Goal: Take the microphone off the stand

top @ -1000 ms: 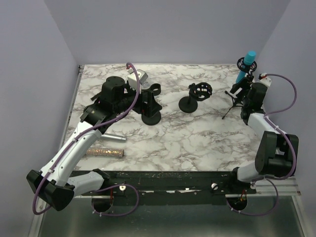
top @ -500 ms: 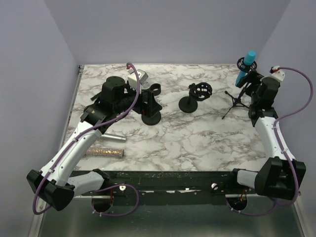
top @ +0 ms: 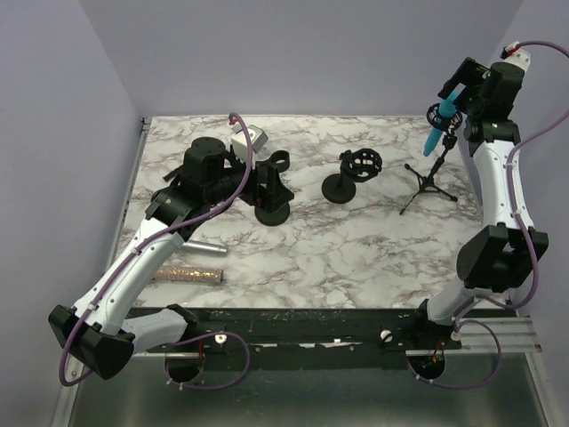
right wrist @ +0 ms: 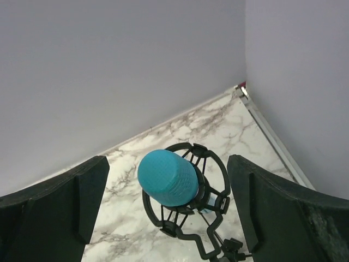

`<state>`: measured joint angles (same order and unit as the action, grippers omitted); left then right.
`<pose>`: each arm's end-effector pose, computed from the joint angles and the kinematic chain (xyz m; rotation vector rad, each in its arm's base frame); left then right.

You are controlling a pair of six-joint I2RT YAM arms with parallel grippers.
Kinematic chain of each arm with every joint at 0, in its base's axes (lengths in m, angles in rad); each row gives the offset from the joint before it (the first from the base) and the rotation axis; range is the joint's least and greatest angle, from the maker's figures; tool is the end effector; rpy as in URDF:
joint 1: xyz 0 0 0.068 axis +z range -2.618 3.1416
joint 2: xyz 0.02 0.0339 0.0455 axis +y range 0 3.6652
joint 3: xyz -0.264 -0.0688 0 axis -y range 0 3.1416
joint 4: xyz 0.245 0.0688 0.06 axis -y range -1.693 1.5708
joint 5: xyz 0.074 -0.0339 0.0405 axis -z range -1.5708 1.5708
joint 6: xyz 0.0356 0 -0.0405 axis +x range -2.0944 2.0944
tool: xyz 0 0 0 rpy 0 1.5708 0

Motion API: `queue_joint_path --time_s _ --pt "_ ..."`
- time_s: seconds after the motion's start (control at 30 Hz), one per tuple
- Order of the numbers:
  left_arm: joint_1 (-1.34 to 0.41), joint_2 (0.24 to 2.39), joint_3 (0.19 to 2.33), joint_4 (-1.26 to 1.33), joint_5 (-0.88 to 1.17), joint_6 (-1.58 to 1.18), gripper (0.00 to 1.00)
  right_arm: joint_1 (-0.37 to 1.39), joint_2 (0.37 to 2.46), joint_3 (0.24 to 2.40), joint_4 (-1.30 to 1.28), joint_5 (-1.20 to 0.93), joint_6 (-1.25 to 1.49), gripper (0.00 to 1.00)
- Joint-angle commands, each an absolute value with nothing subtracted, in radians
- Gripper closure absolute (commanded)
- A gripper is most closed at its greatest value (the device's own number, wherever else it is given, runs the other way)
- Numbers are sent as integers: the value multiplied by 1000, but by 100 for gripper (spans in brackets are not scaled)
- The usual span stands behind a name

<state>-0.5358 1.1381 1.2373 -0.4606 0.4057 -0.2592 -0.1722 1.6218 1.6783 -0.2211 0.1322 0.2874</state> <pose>0.2052 -0.1382 0.3994 0.5553 1.9350 -0.9111 0.3760 -0.0702 0.4330 0.4890 1.6637 -0.0299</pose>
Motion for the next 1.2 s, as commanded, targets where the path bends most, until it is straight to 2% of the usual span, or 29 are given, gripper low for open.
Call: queue_joint_path --time_s 0.0,0.1,0.27,0.53,0.67,0.7,0.8,1.0,1.17 --pt "-532 1139 1231 -436 441 -250 2 -179 1722 1798 -432 87 285 0" --pt "-532 1137 1229 -436 439 -249 1 -178 1739 1801 -435 87 288 1" --pt "-532 1141 1229 -434 443 -252 1 -178 1751 1799 -436 79 277 10" --pt "-532 1157 1232 -439 455 -256 2 -174 1788 1878 -482 104 241 18" --pt "-532 1160 1232 -436 463 -260 2 -162 1793 1896 -499 119 213 32" --pt "-533 1161 1231 -436 466 -261 2 -159 1793 1895 -500 124 208 34" --pt "-532 1165 1232 -435 473 -262 2 -148 1791 1889 -499 132 196 34" --pt "-532 1177 1228 -431 488 -267 3 -128 1812 1891 -506 167 174 28" --pt "-532 1178 1229 -431 490 -269 3 -112 1823 1912 -513 166 169 36"
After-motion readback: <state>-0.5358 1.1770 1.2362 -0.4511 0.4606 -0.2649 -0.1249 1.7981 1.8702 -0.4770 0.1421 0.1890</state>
